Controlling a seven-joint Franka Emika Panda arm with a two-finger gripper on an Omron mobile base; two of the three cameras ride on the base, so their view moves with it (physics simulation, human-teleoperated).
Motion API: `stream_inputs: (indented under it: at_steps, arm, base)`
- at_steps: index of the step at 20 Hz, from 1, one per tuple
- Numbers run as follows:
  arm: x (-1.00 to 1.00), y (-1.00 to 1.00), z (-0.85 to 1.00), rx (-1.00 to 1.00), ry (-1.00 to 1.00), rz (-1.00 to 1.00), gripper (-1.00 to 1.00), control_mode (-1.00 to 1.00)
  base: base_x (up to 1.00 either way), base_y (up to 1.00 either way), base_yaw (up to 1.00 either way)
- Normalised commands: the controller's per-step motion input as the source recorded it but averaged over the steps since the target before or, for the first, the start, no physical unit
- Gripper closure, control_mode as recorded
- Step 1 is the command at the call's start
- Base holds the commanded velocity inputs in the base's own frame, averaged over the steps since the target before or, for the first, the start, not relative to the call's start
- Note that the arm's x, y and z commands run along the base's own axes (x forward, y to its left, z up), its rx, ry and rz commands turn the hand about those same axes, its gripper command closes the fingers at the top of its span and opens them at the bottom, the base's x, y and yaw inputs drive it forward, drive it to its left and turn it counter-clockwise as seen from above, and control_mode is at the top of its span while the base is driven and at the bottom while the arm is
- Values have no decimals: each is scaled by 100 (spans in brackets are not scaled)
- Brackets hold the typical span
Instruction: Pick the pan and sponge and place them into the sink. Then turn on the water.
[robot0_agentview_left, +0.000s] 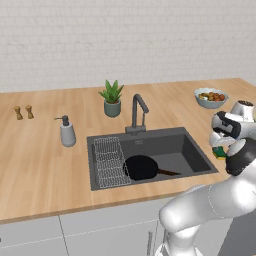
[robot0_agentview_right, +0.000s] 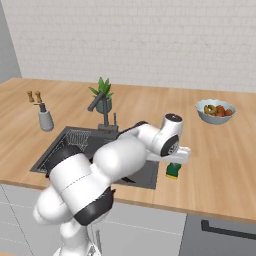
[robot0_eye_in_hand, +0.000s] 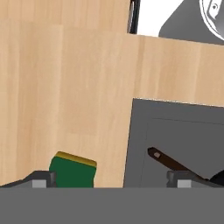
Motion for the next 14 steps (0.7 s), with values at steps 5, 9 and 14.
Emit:
stream_inputs:
  at_steps: [5,9,14]
  arm:
    - [26,-28,-19,0,0,0,-100,-100]
    - [31,-19,-14,0,0,-1,-100,-100]
    - [32,-18,-14,0,0,-1,-100,-100]
  base:
    - [0,0,0]
    - [0,0,0]
    - [0,0,0]
